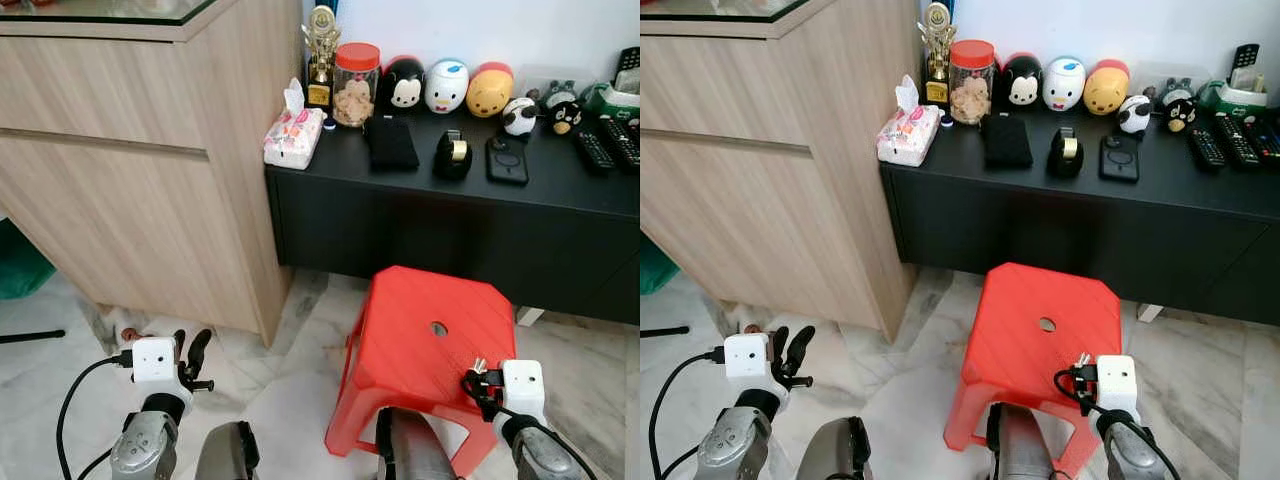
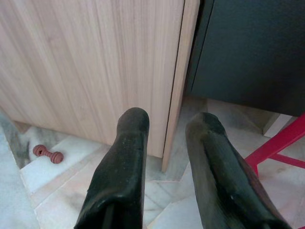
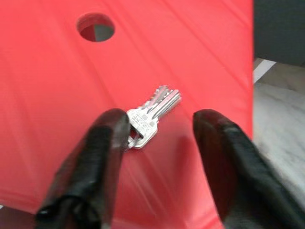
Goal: Hang keys on a hook
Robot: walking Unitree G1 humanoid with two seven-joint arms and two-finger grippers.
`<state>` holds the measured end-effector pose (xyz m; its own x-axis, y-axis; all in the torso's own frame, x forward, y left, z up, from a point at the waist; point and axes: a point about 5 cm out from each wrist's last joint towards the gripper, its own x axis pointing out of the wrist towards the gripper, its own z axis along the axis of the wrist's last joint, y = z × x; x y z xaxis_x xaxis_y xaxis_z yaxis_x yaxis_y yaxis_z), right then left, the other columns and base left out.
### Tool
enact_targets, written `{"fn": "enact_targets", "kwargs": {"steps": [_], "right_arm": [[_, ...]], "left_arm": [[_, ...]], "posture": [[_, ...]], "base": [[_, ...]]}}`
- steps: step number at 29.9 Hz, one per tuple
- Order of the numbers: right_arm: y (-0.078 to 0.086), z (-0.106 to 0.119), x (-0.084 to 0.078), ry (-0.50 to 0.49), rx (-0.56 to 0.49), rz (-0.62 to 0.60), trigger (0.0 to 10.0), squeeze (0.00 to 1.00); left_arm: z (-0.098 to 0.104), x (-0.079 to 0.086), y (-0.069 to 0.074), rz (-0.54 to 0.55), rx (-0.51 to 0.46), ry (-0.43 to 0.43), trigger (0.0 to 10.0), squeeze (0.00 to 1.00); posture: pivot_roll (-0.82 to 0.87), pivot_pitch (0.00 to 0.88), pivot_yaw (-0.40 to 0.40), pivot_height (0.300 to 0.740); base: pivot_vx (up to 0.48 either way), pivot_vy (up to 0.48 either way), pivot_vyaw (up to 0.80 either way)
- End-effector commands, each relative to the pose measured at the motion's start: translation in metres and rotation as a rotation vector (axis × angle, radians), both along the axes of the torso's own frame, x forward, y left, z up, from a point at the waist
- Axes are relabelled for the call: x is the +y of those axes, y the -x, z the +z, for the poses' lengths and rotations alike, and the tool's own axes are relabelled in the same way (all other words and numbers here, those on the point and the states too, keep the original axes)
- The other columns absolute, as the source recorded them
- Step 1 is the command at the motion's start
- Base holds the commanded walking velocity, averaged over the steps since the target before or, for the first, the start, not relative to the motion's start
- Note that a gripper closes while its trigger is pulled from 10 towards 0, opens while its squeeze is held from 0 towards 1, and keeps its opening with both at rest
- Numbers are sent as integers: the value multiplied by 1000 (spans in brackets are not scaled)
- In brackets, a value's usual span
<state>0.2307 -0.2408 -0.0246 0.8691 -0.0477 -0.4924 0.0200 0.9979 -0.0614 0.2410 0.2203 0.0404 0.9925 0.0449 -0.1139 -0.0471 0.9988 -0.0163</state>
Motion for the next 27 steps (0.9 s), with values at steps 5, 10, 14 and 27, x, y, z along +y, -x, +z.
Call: {"fn": "enact_targets", "kwargs": {"steps": [5,10,14,27], "right_arm": [[-2,3,0,6,-12,25,10000,0],[-3,5,2,-10,-37,57,10000,0],[-4,7,3,-22,-61,69,10000,0],[-5,6,3,20,-6,144,10000,0]], "left_arm": [[-4,2,3,1,27,-4,10000,0],[-3,2,3,2,20,-3,10000,0],[-3,3,3,3,18,-2,10000,0],[-2,2,2,-3,18,-2,10000,0]], "posture": [[-78,106,-16,587],[-77,108,-17,587],[-77,110,-16,587],[-79,109,-14,587]], "base": [[0,0,0],[0,0,0],[0,0,0],[0,0,0]]}}
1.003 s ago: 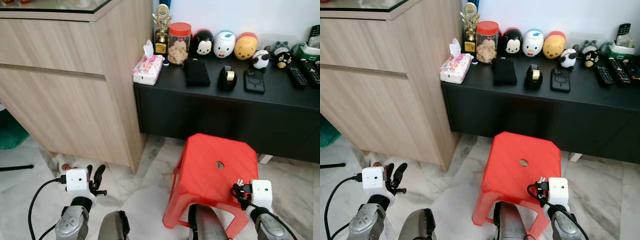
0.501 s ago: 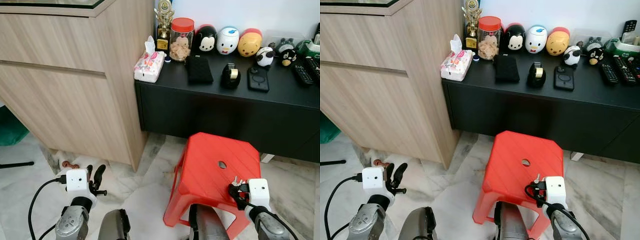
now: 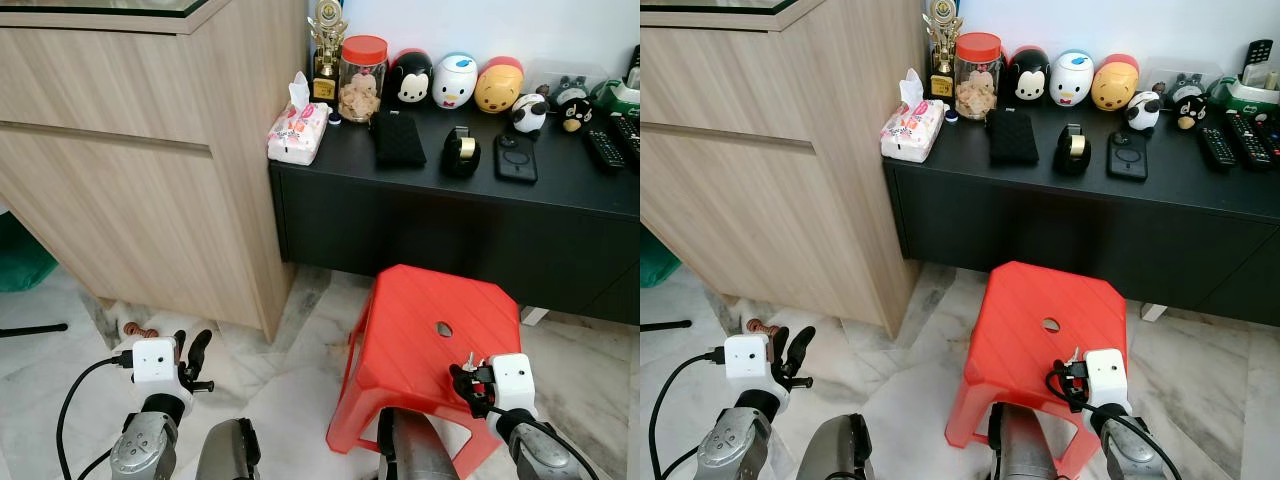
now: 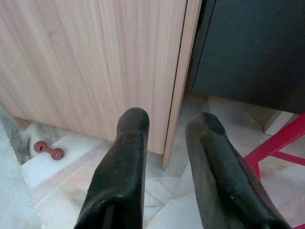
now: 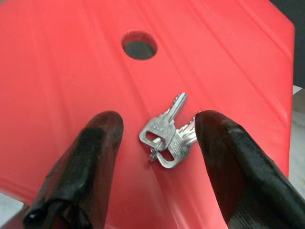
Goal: Hang keys on a hook
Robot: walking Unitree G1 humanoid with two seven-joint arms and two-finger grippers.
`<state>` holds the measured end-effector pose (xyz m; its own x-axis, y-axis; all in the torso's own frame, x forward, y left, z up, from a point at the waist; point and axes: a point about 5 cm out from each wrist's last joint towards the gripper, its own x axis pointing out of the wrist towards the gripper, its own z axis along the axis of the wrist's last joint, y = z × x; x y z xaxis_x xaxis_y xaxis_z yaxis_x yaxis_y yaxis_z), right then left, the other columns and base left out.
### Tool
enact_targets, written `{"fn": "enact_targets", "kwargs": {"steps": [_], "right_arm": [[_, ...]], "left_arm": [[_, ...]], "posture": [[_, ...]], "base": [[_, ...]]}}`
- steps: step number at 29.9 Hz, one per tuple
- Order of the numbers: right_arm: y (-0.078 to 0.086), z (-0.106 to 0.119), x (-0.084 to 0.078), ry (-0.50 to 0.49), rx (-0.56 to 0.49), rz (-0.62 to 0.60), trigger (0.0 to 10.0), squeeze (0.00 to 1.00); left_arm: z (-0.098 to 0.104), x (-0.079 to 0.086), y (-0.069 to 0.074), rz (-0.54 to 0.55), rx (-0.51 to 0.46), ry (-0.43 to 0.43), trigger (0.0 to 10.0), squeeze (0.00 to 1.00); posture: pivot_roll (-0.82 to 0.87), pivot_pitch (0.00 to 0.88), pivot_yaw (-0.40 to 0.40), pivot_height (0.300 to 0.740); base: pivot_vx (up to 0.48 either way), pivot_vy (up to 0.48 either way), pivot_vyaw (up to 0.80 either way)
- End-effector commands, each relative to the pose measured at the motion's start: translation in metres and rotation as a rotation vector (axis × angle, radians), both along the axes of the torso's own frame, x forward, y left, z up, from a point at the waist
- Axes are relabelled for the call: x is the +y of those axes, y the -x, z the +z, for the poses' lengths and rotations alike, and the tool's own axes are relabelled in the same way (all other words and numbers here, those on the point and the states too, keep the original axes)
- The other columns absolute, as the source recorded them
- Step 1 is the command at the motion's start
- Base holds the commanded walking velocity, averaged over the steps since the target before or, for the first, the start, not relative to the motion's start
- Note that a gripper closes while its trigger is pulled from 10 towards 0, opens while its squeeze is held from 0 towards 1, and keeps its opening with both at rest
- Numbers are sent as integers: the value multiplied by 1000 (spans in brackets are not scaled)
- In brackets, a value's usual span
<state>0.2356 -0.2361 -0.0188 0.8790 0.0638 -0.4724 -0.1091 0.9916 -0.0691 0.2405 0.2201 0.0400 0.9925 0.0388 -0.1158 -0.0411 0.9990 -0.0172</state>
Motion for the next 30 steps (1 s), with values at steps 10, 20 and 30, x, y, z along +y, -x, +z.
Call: {"fn": "enact_targets", "kwargs": {"steps": [10,20,30], "right_arm": [[0,0,-2,26,28,21,0,0],[0,-1,-1,24,35,25,0,0],[0,-1,-1,23,43,22,0,0]], "left_arm": [[-3,4,3,8,23,-11,10000,0],[-4,2,3,0,28,-13,10000,0],[-7,0,5,-30,42,-43,10000,0]], "posture": [[-75,112,-14,587],[-76,111,-13,587],[-74,113,-12,587]], "base": [[0,0,0],[0,0,0],[0,0,0]]}}
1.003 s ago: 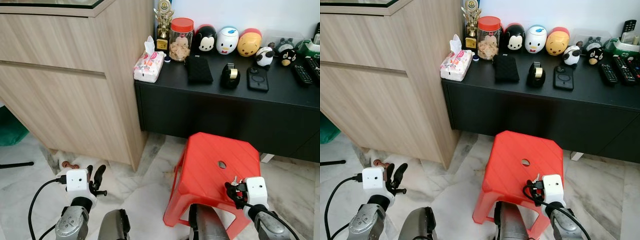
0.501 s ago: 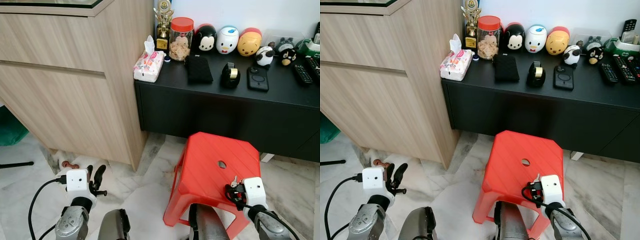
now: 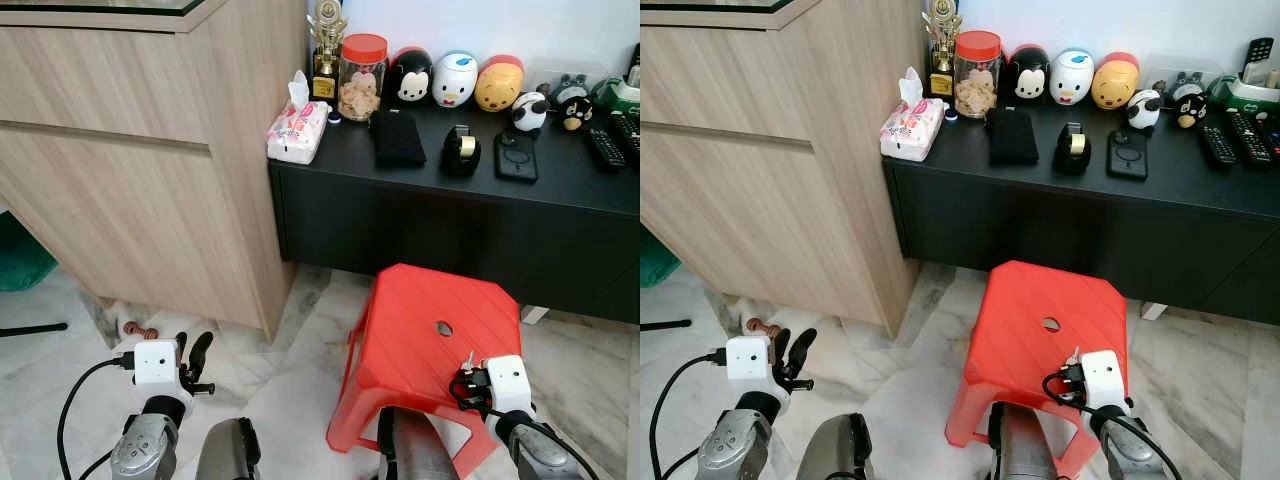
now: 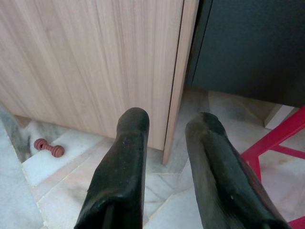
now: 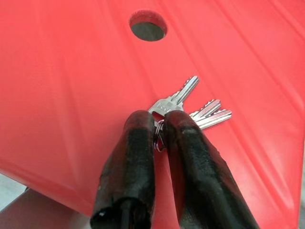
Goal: Hang keys on a hook
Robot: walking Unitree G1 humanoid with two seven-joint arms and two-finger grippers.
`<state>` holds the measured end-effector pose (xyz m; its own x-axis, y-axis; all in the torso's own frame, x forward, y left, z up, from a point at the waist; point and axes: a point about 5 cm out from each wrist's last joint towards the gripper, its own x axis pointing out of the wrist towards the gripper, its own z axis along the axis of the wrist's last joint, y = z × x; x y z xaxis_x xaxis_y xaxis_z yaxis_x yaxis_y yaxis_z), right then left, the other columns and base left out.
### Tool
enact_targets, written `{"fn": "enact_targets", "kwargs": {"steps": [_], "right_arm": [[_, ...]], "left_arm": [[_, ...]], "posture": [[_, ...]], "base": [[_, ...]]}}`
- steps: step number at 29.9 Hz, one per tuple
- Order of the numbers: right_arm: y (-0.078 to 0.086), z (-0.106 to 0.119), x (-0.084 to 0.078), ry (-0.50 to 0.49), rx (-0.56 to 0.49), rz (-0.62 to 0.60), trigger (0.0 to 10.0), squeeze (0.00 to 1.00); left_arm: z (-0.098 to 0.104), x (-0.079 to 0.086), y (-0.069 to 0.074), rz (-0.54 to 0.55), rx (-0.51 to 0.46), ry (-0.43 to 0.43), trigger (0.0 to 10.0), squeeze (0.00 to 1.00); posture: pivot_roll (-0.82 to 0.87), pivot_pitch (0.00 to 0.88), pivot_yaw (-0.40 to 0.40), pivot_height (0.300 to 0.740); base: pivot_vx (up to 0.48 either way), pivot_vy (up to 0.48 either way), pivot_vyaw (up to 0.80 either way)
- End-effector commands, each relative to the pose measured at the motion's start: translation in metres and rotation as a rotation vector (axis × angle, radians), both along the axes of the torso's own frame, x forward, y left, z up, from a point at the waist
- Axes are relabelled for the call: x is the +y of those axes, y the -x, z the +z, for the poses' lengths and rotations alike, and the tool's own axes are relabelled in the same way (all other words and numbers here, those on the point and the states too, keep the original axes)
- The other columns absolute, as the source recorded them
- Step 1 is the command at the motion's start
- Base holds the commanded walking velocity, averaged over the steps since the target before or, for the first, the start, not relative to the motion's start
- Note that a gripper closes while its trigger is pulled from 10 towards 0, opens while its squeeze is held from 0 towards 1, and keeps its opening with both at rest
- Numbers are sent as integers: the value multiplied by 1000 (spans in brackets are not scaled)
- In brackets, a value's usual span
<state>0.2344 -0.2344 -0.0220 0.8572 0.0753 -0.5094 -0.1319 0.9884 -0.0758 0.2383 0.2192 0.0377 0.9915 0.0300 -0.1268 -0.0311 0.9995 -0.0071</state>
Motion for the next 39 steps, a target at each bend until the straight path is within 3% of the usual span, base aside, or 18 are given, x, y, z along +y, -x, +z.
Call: {"fn": "enact_targets", "kwargs": {"steps": [1,19,23,31,32,33,34,39], "right_arm": [[-1,2,-2,11,1,2,0,0],[-1,10,-4,-14,-166,-167,0,0],[-3,18,-3,-22,-285,-241,0,0],[-1,23,-3,-66,-388,-341,0,0],[-17,43,-7,-55,-454,-335,8431,0],[-28,59,-9,-46,-502,-329,8431,0],[-34,73,-10,-45,-546,-323,10000,0],[-41,86,-11,-47,-595,-323,10000,0]], "left_arm": [[-4,1,3,-20,30,-33,10000,0],[-13,2,5,-26,63,-39,10000,0],[-15,1,2,-34,77,-46,10000,0],[-20,0,0,-38,98,-44,10000,0],[-24,1,3,-34,114,-43,10000,0],[-27,1,4,-31,125,-42,10000,0],[-30,2,7,-26,139,-41,10000,0],[-40,4,14,-11,183,-38,10000,0]], "posture": [[-74,113,-12,587],[-82,112,-7,587],[-93,104,9,587],[-93,97,12,587],[-89,95,8,587],[-89,95,8,587],[-88,94,6,587],[-91,95,2,587]], "base": [[0,0,0],[0,0,0],[0,0,0],[0,0,0],[0,0,0],[0,0,0],[0,0,0],[0,0,0]]}}
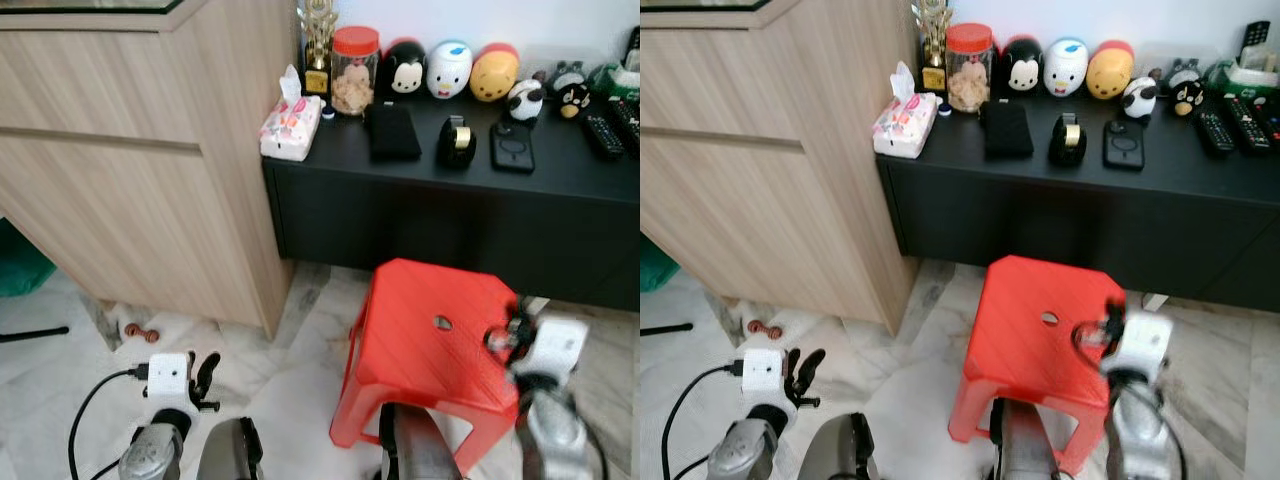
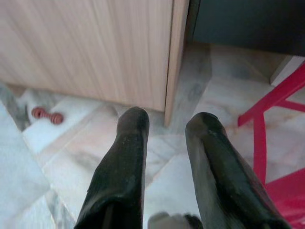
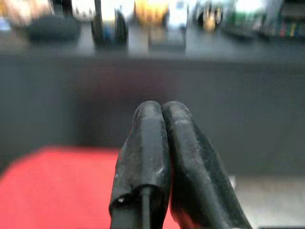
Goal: Hang keys on a hook
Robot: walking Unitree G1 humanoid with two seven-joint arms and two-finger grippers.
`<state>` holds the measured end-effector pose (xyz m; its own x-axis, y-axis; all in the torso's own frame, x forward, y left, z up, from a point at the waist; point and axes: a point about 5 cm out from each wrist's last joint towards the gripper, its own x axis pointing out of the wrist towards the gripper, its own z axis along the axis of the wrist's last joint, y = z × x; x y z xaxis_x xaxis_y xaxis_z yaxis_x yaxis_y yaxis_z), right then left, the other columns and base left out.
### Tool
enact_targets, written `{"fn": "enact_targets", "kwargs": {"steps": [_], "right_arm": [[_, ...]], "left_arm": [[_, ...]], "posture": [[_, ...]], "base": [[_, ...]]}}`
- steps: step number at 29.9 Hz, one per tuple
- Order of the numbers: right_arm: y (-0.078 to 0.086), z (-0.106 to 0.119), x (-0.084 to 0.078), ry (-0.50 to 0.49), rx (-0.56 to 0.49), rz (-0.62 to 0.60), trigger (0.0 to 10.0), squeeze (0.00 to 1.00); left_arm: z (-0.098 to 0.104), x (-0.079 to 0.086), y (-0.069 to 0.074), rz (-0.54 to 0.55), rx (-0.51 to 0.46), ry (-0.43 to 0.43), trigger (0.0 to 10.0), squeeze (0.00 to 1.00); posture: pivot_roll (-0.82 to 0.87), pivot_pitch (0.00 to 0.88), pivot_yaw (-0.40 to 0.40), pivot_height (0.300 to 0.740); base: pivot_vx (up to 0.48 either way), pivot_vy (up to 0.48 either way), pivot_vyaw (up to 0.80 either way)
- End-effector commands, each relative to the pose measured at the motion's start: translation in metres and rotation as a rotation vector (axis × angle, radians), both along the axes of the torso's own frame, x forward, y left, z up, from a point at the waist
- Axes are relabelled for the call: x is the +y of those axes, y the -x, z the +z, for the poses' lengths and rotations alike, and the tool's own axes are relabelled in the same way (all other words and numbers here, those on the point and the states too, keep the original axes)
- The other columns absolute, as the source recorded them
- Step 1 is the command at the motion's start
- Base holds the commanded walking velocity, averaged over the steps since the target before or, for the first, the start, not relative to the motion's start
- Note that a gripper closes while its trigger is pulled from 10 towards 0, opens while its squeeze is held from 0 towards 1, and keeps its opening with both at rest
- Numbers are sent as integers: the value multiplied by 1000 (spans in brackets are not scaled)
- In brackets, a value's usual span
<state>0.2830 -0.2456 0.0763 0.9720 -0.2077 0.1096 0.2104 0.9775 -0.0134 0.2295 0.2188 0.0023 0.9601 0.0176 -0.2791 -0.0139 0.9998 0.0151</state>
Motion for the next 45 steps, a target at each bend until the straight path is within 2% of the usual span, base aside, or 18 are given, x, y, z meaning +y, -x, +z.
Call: {"fn": "enact_targets", "kwargs": {"steps": [1,4,7,17,28,37,45], "right_arm": [[6,-11,0,-25,42,-13,10000,0],[4,-4,-3,-18,6,-19,10000,0],[5,-2,-4,-24,24,-18,10000,0],[12,-11,-8,-20,98,-45,10000,0],[19,-26,-12,-4,174,-62,10000,0],[25,-44,-10,-5,272,-76,10000,0],[28,-52,-8,-5,305,-99,10000,0]], "left_arm": [[-7,5,7,7,35,-19,10000,0],[-14,3,12,14,60,-14,10000,0],[-19,3,14,17,79,-12,10000,0],[-40,7,27,25,185,-16,10000,0],[-52,4,34,21,255,-11,10000,0],[-65,5,49,36,345,-10,10000,0],[-82,7,74,21,508,-26,10000,0]], "posture": [[-94,95,-1,587],[-95,92,-5,598],[-96,89,-8,613],[-105,75,-4,678],[-108,56,-11,738],[-97,44,-19,740],[-104,29,-8,740]], "base": [[0,0,0],[0,0,0],[0,0,0],[0,0,0],[0,0,0],[0,0,0],[0,0,0]]}}
